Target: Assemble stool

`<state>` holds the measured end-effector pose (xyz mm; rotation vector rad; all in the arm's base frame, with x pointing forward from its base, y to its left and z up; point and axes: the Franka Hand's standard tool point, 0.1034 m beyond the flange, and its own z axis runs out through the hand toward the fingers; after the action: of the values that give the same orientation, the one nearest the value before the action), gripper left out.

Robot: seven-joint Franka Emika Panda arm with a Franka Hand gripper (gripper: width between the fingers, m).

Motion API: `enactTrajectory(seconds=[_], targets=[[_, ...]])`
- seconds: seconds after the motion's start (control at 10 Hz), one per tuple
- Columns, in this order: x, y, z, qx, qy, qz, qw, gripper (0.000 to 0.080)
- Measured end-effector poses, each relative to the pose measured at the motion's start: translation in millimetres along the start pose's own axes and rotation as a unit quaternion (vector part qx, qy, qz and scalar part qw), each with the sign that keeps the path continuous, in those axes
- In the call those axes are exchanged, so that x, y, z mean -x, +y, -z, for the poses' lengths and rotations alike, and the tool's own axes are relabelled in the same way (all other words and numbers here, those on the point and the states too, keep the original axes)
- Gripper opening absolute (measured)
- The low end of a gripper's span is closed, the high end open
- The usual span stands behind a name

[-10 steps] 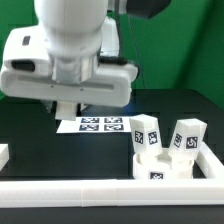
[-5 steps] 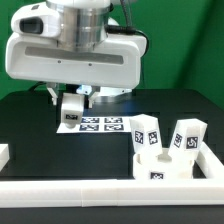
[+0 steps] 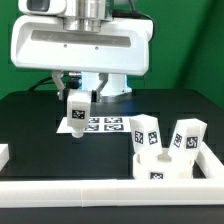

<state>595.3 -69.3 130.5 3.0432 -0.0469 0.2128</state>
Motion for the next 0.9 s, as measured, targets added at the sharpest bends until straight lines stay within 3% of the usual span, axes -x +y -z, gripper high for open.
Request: enactTrajectory(seconds=[0.4, 0.6, 0.9], targets=[[-4.9, 6.1, -2.3, 0.019, 0.118, 0.002, 0.993, 0.0338], [-7.6, -12.6, 2.7, 0.004, 0.130, -0.011, 0.991, 0.0338], [-14.0, -45.7, 7.4, -0.030, 0.116, -0.042, 0.992, 0.0338]])
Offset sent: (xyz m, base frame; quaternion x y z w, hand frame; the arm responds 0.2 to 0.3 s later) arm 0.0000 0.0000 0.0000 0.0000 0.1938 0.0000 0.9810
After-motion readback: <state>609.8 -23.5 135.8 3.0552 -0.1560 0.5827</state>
